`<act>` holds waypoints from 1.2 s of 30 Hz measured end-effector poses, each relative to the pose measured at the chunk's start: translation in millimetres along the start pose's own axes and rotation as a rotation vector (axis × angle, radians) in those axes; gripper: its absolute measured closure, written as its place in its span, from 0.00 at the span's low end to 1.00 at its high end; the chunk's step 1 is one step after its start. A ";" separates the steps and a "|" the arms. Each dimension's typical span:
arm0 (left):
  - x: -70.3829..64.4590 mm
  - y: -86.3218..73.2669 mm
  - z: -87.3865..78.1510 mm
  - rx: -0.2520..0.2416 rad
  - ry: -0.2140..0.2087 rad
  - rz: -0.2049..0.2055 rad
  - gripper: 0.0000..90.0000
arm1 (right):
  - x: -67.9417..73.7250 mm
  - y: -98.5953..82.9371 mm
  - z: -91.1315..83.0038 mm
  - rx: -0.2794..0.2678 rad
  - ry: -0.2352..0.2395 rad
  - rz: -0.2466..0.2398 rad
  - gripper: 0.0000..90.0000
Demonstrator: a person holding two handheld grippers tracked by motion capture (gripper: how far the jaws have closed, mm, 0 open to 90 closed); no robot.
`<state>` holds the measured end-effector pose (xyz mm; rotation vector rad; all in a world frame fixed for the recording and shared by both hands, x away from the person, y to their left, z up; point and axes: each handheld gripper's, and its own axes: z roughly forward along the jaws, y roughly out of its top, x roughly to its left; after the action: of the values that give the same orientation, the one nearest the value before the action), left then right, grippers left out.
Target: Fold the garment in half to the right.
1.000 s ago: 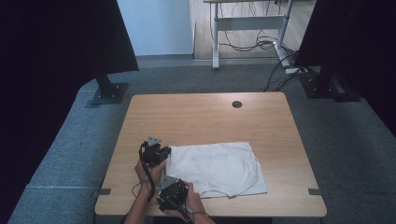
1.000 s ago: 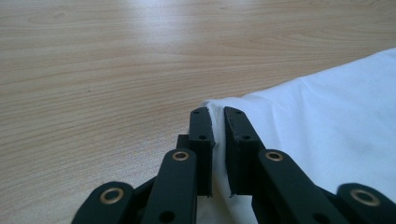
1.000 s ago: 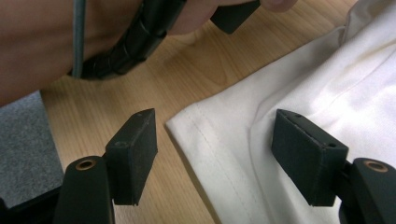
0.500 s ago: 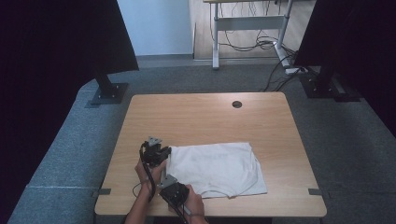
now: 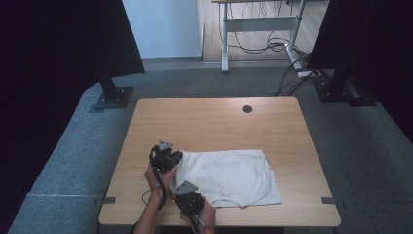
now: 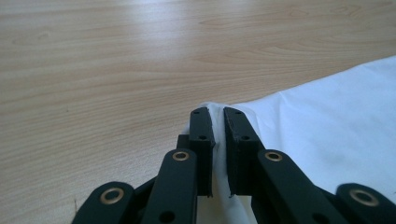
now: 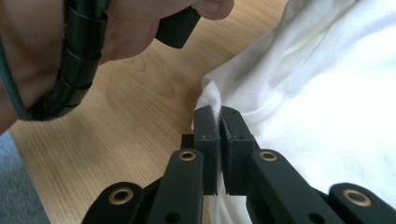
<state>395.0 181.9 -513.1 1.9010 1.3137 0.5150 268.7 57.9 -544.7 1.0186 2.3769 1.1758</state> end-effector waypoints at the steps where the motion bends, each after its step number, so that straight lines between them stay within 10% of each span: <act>1: -2.2 2.1 -0.7 0.004 0.005 0.006 0.91 | -0.1 0.0 -1.3 -0.009 -0.001 0.008 0.96; 24: -7.8 35.0 -17.7 0.006 -0.006 0.014 0.91 | -6.6 16.6 -13.3 -0.160 0.067 0.156 0.96; 36: -14.1 39.1 -26.1 0.028 -0.012 0.033 0.91 | -7.1 26.8 -24.9 -0.192 0.044 0.136 0.96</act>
<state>395.5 170.9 -465.3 1.9490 1.2897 0.5041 272.7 49.7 -508.6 1.1135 2.2039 1.4574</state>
